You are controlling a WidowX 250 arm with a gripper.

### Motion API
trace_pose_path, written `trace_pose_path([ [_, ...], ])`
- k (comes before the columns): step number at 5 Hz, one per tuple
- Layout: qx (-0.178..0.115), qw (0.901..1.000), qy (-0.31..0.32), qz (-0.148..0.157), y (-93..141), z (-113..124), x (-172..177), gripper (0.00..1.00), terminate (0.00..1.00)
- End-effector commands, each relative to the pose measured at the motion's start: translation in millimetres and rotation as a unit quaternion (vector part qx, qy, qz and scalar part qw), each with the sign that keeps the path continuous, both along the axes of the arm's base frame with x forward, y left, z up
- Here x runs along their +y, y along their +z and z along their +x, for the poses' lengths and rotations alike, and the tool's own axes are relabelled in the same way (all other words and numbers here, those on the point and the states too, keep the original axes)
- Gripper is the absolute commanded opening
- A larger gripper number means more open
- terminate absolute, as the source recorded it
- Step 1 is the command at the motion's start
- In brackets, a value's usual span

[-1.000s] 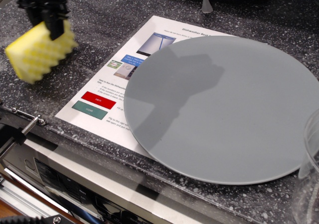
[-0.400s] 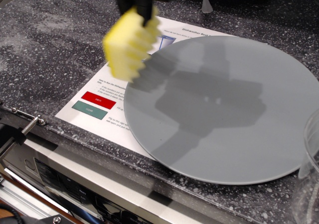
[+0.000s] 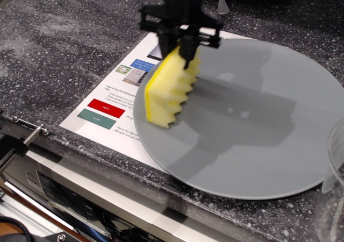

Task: Pick up sponge and wipe plate

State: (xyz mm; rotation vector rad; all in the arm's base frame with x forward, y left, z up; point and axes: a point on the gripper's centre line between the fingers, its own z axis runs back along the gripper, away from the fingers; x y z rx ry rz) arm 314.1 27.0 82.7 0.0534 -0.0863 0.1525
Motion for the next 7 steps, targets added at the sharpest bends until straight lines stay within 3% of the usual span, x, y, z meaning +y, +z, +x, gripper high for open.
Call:
trace_pose_path([
  [1,-0.040,0.9992,0.000,0.010,15.6,7.6,-20.0,0.00,0.00],
  [3,-0.041,0.9991,-0.004,0.008,14.6,-2.5,-49.8,0.00,0.00],
  [5,-0.046,0.9971,-0.058,-0.018,18.7,-29.9,-70.8,0.00,0.00],
  [7,-0.043,0.9967,-0.067,-0.017,16.6,-34.8,-92.2,0.00,0.00],
])
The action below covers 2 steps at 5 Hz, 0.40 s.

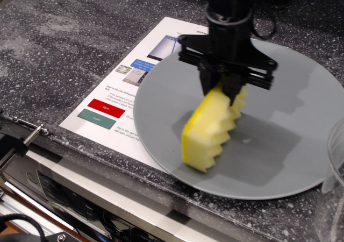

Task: Pick up sponge and wipe plate

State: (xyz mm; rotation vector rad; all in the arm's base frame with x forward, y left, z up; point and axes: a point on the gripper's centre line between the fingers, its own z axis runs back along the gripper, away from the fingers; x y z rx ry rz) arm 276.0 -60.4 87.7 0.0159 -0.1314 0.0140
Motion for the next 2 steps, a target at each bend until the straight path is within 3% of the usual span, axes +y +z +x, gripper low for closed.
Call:
trace_pose_path([
  [1,-0.057,0.9982,0.019,-0.007,12.8,12.0,1.2,0.00,0.00],
  [2,-0.095,0.9943,0.047,-0.007,3.2,29.6,18.4,0.00,0.00],
])
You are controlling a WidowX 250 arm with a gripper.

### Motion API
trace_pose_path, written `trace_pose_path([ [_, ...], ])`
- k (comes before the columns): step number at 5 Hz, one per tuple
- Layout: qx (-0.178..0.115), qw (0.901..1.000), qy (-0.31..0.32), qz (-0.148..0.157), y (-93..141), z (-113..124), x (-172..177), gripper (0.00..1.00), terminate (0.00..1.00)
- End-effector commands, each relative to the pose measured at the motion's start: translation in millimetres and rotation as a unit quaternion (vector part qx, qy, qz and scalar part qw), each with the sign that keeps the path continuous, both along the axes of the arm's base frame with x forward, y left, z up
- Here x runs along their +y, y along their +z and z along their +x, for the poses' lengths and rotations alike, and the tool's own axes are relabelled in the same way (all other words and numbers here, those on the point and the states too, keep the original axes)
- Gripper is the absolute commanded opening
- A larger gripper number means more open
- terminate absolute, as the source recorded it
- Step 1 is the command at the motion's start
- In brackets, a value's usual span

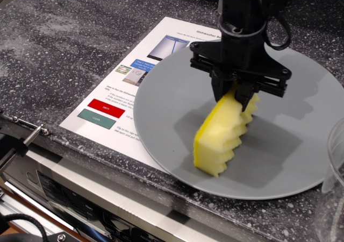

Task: Pick up sponge and wipe plate

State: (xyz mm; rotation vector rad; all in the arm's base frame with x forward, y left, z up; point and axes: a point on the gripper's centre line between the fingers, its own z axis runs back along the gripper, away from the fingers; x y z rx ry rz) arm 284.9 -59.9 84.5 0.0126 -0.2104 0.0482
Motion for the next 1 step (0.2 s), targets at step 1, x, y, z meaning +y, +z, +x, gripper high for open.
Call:
trace_pose_path([
  [1,-0.085,0.9954,0.040,-0.014,8.5,22.1,33.7,0.00,1.00],
])
